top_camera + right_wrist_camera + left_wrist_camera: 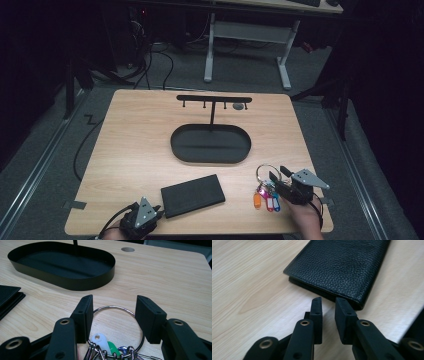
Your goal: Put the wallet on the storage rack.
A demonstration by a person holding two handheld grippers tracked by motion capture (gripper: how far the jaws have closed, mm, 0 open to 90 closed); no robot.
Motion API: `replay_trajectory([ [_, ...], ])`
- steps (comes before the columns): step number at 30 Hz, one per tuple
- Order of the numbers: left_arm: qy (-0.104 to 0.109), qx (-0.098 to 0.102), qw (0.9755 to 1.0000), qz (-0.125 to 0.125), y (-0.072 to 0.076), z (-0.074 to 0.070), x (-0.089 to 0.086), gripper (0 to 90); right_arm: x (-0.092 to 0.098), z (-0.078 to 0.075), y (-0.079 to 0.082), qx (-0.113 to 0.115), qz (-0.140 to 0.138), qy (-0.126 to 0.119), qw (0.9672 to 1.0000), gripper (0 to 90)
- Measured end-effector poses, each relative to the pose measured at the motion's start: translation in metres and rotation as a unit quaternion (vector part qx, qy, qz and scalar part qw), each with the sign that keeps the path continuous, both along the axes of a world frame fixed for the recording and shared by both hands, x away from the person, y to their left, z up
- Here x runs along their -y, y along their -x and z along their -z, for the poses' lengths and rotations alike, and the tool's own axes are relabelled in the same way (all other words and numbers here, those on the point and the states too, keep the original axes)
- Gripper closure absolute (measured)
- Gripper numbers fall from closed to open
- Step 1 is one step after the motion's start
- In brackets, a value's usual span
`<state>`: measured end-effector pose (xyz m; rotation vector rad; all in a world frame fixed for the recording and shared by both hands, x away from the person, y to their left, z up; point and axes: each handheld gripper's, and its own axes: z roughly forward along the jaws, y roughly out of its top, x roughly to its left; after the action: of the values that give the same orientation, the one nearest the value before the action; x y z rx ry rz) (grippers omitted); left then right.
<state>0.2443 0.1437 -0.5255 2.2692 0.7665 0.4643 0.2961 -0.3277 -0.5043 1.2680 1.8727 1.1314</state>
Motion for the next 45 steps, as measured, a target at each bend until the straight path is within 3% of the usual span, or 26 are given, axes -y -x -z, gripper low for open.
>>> replay_trajectory([
  [8,0.005,0.001,0.9996,0.029,0.002,0.001,0.02,73.7,-0.002,0.001,-0.001,-0.002,-0.003,0.004,1.0,49.4],
  [12,0.004,0.008,0.9997,0.023,0.002,0.0,0.02,69.1,-0.003,0.001,-0.002,-0.002,-0.003,0.005,1.0,49.3],
  [13,0.013,0.015,0.9998,0.007,0.0,-0.003,0.011,68.4,-0.002,0.001,-0.001,-0.001,-0.003,0.006,1.0,49.3],
  [14,0.013,0.015,0.9998,0.007,0.0,-0.003,0.011,67.1,-0.002,0.001,-0.001,-0.001,-0.003,0.006,1.0,49.3],
  [15,0.037,0.017,0.9991,-0.009,-0.004,-0.008,-0.001,65.9,-0.001,0.001,0.0,-0.001,-0.002,0.005,1.0,49.3],
  [16,0.037,0.017,0.9991,-0.009,-0.004,-0.008,-0.001,64.1,-0.001,0.001,0.0,-0.001,-0.002,0.005,1.0,49.3],
  [18,0.072,0.018,0.9972,-0.015,-0.008,-0.013,-0.007,61.8,0.0,0.001,-0.001,-0.004,0.001,0.002,1.0,49.3],
  [19,0.083,0.021,0.9963,-0.011,-0.01,-0.017,-0.008,57.5,0.0,0.001,-0.002,-0.003,0.002,0.001,1.0,49.3],
  [21,0.1,0.034,0.9942,0.018,-0.014,-0.023,0.005,57.4,0.0,0.001,-0.002,-0.003,0.001,0.002,1.0,49.3],
  [22,0.1,0.034,0.9942,0.018,-0.014,-0.023,0.005,59.8,0.0,0.001,-0.002,-0.003,0.001,0.002,1.0,49.3],
  [23,0.103,0.03,0.9932,0.045,-0.016,-0.025,0.02,59.4,-0.001,0.001,-0.002,-0.003,0.001,0.003,1.0,49.3],
  [24,0.103,0.03,0.9932,0.045,-0.016,-0.025,0.02,57.6,-0.001,0.001,-0.002,-0.003,0.001,0.003,1.0,49.3],
  [25,0.085,0.03,0.9943,0.057,-0.019,-0.024,0.037,55.0,0.0,0.001,-0.002,-0.002,0.0,0.005,1.0,49.2],
  [26,0.085,0.03,0.9943,0.057,-0.019,-0.024,0.037,54.0,0.0,0.001,-0.002,-0.002,0.0,0.005,1.0,49.2],
  [27,0.075,0.035,0.9941,0.07,-0.022,-0.023,0.053,53.8,0.0,0.001,-0.002,-0.003,0.001,0.003,1.0,49.2],
  [28,0.075,0.035,0.9941,0.07,-0.022,-0.023,0.053,52.4,0.0,0.001,-0.002,-0.003,0.001,0.003,1.0,49.2],
  [29,0.063,0.034,0.9944,0.078,-0.026,-0.023,0.067,50.0,0.001,0.001,-0.002,-0.004,0.002,0.001,1.0,49.2],
  [32,0.058,0.031,0.9943,0.084,-0.03,-0.023,0.078,47.9,0.002,0.002,-0.002,-0.006,0.002,0.001,1.0,49.2],
  [36,0.028,0.034,0.994,0.101,-0.033,-0.015,0.097,46.0,0.004,0.003,-0.002,-0.009,0.001,0.002,1.0,49.1],
  [37,0.009,0.041,0.9931,0.109,-0.031,-0.01,0.103,46.5,0.004,0.003,-0.002,-0.011,0.003,0.001,0.9999,49.1],
  [38,0.009,0.041,0.9931,0.109,-0.031,-0.01,0.103,47.0,0.004,0.003,-0.002,-0.011,0.003,0.001,0.9999,49.1],
  [39,-0.008,0.055,0.992,0.113,-0.028,-0.006,0.108,46.9,0.005,0.003,-0.002,-0.011,0.004,0.001,0.9999,49.1],
  [44,-0.032,0.078,0.99,0.113,-0.025,-0.004,0.113,46.7,0.003,0.004,-0.002,-0.012,0.004,0.001,0.9999,49.1],
  [45,-0.053,0.095,0.9874,0.115,-0.023,-0.003,0.117,46.9,0.003,0.004,-0.002,-0.011,0.001,0.004,0.9999,49.0],
])
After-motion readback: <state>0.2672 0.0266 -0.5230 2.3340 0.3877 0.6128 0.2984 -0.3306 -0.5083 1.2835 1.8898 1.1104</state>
